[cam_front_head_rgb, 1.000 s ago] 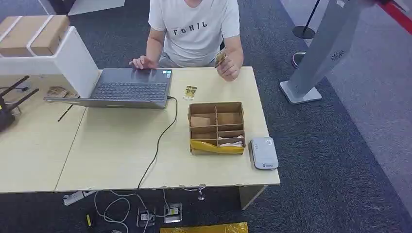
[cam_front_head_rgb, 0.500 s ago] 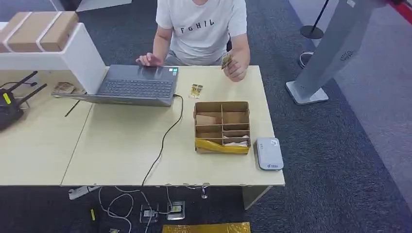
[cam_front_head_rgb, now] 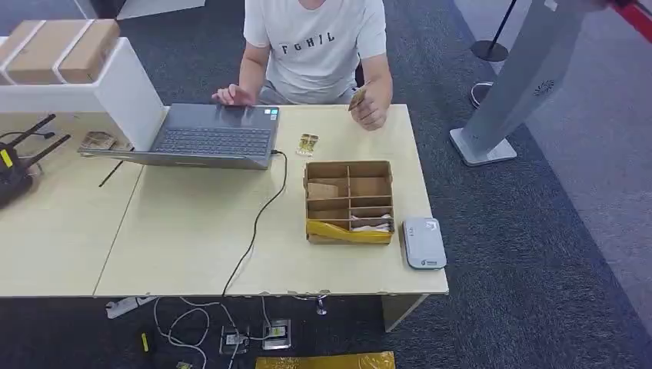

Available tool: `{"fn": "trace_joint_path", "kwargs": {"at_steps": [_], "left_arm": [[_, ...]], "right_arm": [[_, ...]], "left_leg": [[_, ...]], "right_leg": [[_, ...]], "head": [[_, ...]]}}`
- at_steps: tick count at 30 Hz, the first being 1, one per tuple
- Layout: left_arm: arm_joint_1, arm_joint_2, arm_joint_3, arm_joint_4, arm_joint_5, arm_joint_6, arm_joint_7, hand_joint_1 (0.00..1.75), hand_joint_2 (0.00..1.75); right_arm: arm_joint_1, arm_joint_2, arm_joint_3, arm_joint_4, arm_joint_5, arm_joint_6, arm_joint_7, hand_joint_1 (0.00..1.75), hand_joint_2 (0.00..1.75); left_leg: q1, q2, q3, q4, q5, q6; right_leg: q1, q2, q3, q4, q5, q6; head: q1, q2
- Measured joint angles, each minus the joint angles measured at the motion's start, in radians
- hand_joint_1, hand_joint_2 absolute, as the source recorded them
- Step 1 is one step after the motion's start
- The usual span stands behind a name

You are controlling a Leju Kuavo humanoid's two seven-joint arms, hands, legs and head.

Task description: Pass the card to the sensor for recognition and then transmit it.

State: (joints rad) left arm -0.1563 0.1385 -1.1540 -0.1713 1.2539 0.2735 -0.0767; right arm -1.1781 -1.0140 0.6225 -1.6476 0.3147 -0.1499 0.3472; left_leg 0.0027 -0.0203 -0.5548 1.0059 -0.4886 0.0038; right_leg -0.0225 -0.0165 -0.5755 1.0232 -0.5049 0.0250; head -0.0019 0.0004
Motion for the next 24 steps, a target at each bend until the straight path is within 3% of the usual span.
{"fn": "trace_joint_path", "kwargs": {"at_steps": [2,5,10,17,24], "left_arm": [[0.0,0.0,0.0,0.0,-0.003,-0.001,0.0,0.0,0.0],[-0.009,0.0,-0.006,0.0,-0.037,-0.017,0.0,0.0,0.0],[-0.024,0.071,-0.042,0.0,-0.126,-0.155,-0.019,0.0,0.0],[-0.043,0.118,-0.077,0.0,-0.158,-0.166,-0.01,0.0,0.0],[-0.056,0.123,-0.098,-0.001,-0.173,-0.166,0.003,0.0,0.0]], "right_arm": [[-0.003,0.0,0.028,0.0,-0.001,0.02,-0.001,0.0,1.75],[0.004,0.004,0.092,0.004,0.001,0.111,-0.002,0.0,1.75],[0.112,0.008,0.132,0.006,0.052,0.12,0.008,0.0,1.75],[0.232,0.052,0.146,0.07,0.134,0.182,-0.048,0.0,1.75],[0.291,0.125,0.142,0.17,0.169,0.164,-0.106,0.0,1.75]], "left_leg": [[0.0,0.0,0.0,0.0,0.0,0.0],[0.0,0.002,0.0,0.0,0.0,0.0],[0.003,0.002,0.0,0.0,0.0,0.0],[0.004,0.002,0.0,0.0,-0.001,-0.002],[0.003,0.003,0.0,0.0,-0.001,-0.002]], "right_leg": [[0.0,0.0,0.0,0.0,0.0,0.0],[0.0,0.002,-0.001,0.0,0.0,0.0],[0.003,0.001,0.0,0.0,0.0,-0.001],[0.004,0.002,0.0,0.0,0.0,-0.001],[0.004,0.003,0.0,0.0,0.0,-0.001]], "head": [[0.0,0.0],[0.0,0.0],[0.001,0.0],[0.0,0.0],[0.0,0.0]]}}
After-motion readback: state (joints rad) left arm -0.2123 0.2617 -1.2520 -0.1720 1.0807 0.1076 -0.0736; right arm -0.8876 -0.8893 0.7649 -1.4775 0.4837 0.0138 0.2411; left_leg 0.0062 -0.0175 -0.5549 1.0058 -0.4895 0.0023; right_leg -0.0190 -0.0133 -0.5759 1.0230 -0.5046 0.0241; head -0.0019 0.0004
